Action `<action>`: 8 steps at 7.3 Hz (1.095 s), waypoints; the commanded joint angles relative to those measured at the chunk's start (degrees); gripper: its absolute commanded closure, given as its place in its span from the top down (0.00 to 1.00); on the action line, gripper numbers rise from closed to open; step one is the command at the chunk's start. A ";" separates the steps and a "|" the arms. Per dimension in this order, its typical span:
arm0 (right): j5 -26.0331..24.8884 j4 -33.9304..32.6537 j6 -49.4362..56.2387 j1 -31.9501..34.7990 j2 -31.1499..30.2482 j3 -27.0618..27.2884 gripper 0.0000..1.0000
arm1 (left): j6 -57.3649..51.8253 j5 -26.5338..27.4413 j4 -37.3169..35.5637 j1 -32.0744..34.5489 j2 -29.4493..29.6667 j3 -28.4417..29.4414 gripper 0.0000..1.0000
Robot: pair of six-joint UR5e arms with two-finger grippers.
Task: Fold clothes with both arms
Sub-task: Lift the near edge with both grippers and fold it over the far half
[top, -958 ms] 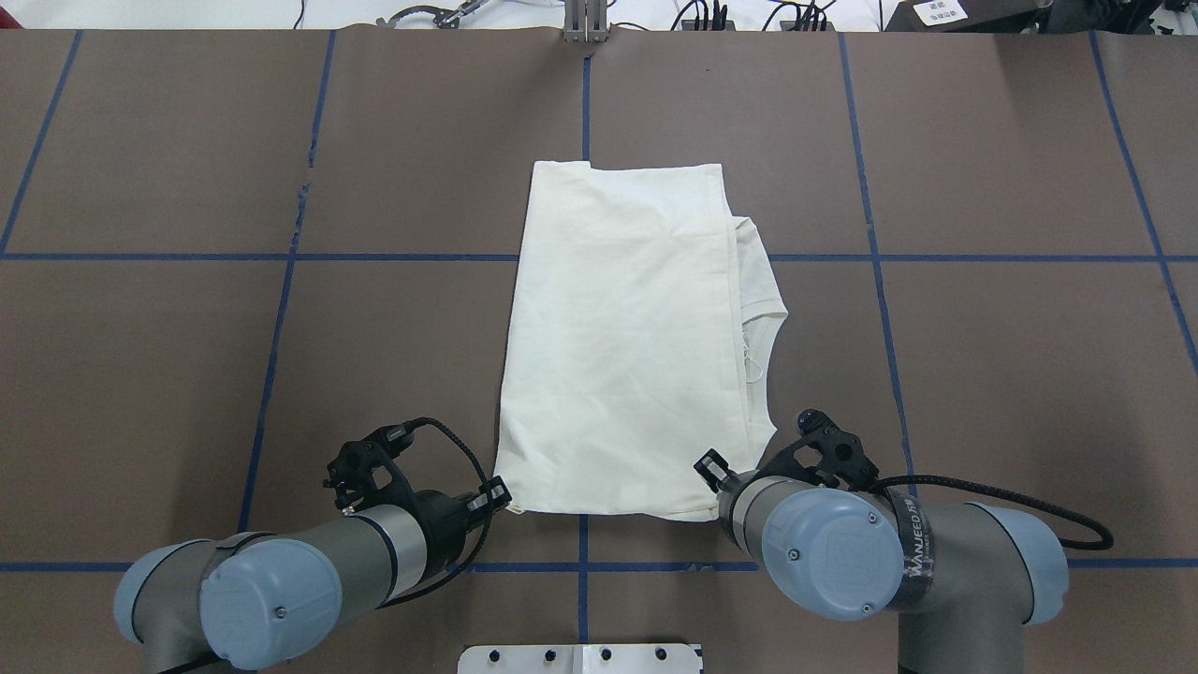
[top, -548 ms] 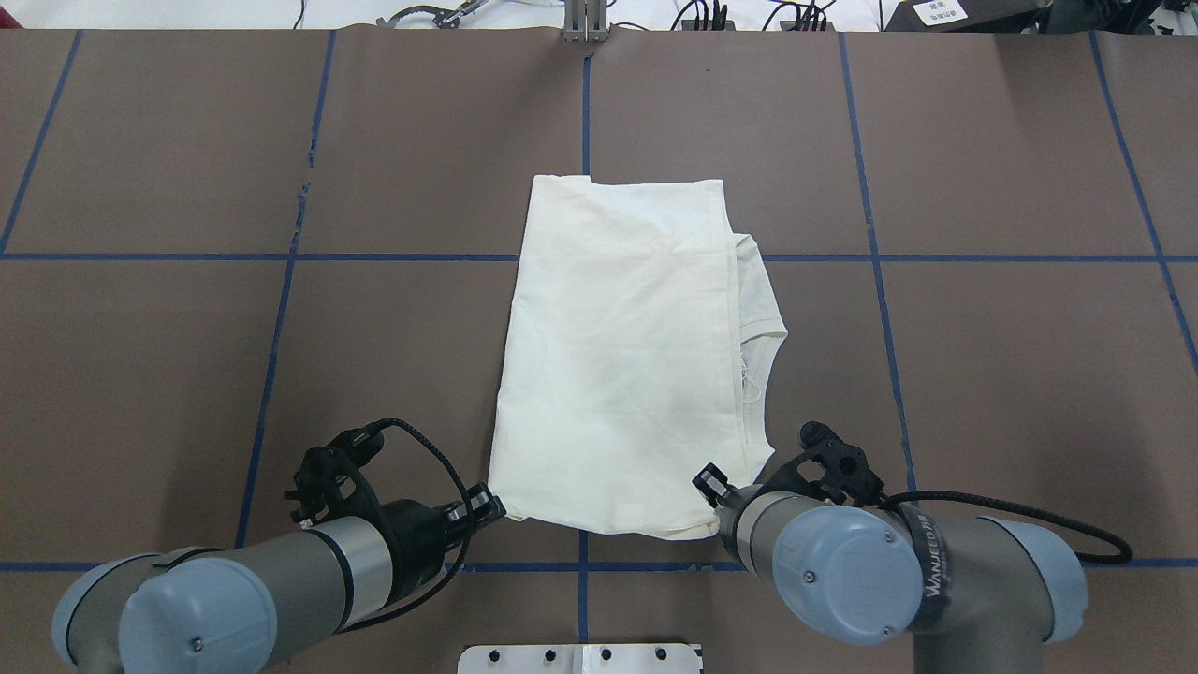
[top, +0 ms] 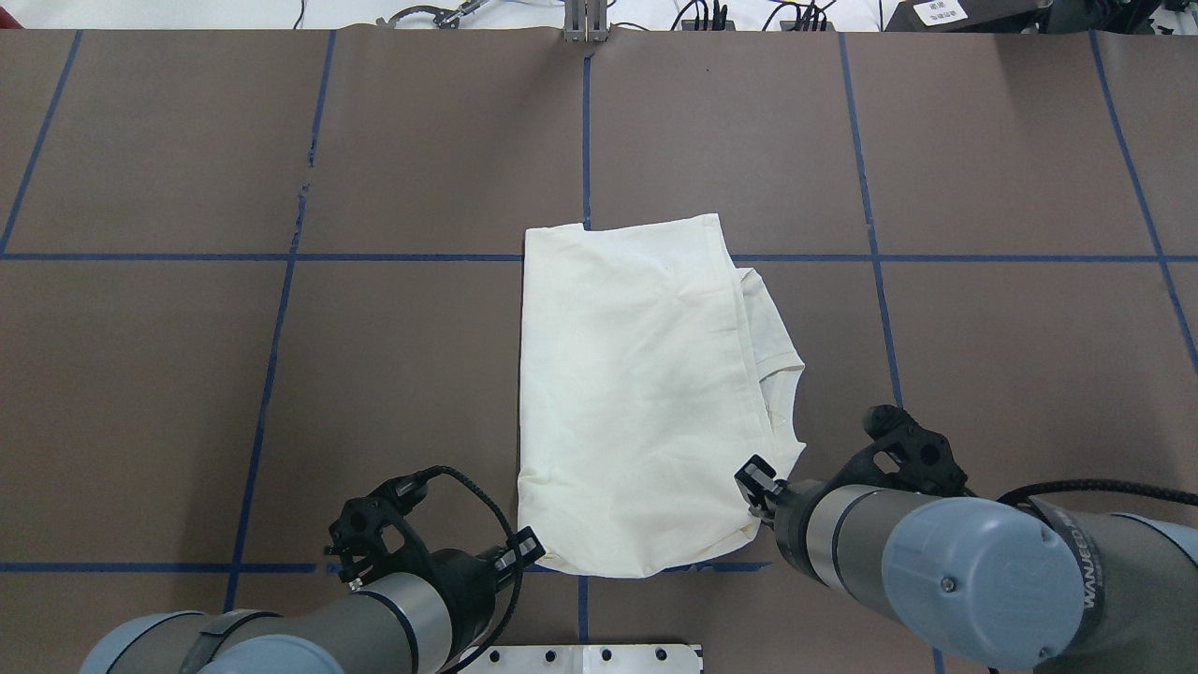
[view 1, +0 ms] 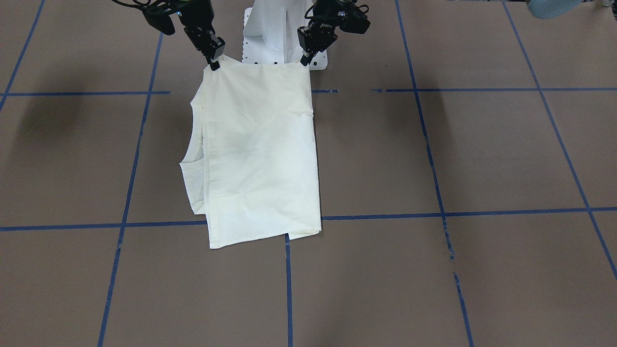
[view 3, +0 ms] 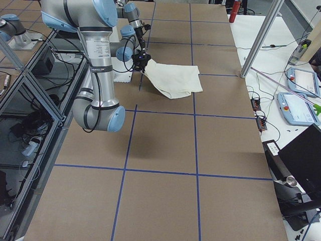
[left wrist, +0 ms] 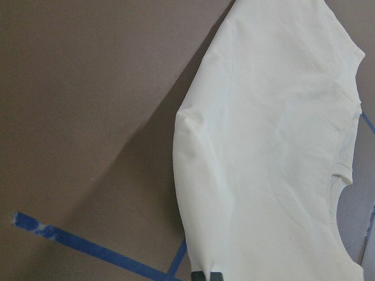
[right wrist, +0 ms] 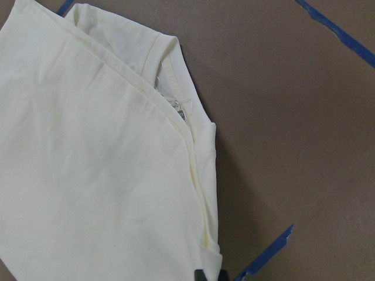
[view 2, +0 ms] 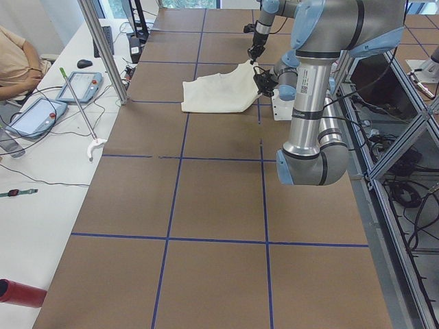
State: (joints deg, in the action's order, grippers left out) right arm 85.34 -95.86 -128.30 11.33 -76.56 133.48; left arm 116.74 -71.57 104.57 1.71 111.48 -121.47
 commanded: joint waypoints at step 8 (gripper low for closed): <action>10.55 7.58 15.10 21.18 11.79 -22.96 0.00 | -17.85 -0.50 9.57 18.05 12.88 19.83 0.00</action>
State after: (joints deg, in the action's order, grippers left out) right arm 95.74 -92.41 -113.53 31.23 -65.50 115.23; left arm 100.03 -72.06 110.09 18.10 122.82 -106.77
